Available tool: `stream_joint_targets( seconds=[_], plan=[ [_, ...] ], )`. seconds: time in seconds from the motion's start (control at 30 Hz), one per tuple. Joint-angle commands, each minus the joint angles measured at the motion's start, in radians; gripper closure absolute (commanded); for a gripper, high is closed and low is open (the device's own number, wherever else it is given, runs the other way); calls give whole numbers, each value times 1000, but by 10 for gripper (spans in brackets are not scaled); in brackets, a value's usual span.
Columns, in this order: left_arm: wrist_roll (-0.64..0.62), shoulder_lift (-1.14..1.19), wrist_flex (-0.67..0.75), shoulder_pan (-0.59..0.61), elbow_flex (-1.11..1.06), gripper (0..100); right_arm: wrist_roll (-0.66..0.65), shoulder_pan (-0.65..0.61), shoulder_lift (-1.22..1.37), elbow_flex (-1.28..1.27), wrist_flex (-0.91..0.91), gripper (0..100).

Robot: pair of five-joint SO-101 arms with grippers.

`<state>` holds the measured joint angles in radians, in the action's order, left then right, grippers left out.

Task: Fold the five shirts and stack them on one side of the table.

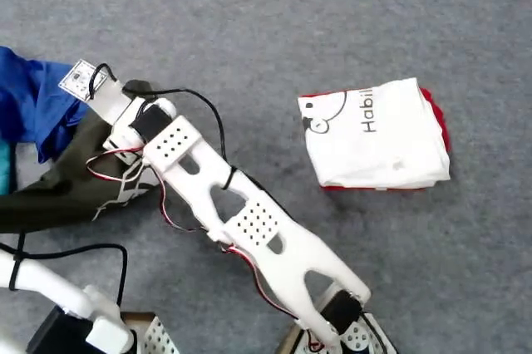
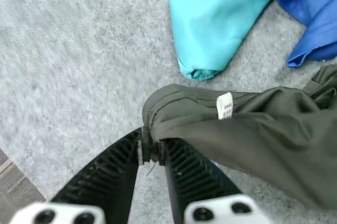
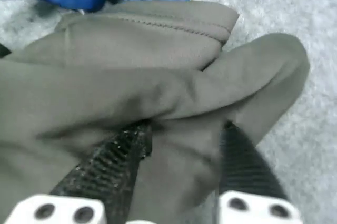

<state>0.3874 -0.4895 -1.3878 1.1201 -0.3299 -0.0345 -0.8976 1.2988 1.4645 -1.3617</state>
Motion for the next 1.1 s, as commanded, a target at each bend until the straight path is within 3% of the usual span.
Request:
stream_joint_targets(
  seconds=[0.0, 0.2, 0.3, 0.43, 0.73, 0.93, 1.07],
  plan=[
    [-31, -25, 63, -8, -28, 982, 9, 25, -7, 90, -81, 992],
    [-84, -24, 133, -46, -106, 982, -3, 61, -30, 205, -290, 995],
    [-150, -24, 221, -91, -184, 982, -74, 53, -101, 197, -393, 996],
    [-244, -24, 318, -135, -261, 982, -123, 39, -205, 182, -427, 996],
    [-298, -24, 351, -120, -284, 982, -146, -2, -473, -125, -407, 995],
    [-296, -27, 350, -103, -285, 982, -176, -4, -383, -280, -183, 987],
    [-295, -33, 353, -101, -322, 982, 9, -4, -274, -283, -97, 871]
  ],
)
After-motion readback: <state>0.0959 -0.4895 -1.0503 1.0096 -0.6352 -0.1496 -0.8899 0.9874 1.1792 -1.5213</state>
